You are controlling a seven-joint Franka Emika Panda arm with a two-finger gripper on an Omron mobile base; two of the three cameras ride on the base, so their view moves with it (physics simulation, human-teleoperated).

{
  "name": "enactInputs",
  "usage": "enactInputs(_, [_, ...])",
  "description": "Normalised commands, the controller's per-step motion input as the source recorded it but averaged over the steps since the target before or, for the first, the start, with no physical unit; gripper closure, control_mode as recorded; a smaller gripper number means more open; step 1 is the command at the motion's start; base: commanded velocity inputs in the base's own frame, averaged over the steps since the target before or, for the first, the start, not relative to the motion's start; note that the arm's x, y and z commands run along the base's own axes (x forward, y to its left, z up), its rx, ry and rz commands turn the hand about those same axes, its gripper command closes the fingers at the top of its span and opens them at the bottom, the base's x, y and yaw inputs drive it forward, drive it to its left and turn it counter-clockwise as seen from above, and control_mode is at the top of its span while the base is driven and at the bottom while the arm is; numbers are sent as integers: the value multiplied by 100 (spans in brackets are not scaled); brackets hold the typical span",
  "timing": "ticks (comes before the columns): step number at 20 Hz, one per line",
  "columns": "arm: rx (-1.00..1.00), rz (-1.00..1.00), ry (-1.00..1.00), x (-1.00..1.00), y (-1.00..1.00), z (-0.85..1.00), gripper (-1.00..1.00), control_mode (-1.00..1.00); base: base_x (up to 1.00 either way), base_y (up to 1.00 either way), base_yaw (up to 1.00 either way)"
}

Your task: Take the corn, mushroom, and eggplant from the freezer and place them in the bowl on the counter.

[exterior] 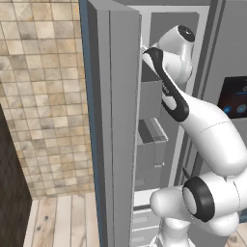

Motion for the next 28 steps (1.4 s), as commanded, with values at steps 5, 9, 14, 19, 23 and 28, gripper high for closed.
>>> enactInputs(5, [-20,-17,5,2,0,24,-100,-100,0,0,0])
enactInputs(9, [-6,-8,11,11,-19,3,-100,-100,0,0,0])
enactInputs(14, [7,1,16,19,-5,0,-100,-100,0,0,0])
enactInputs(19, [13,7,2,13,0,0,-100,-100,0,0,0])
enactInputs(23, [1,4,-3,16,20,-9,-100,-100,0,0,0])
enactInputs(28, [0,0,-4,13,24,-18,-100,-100,0,0,0])
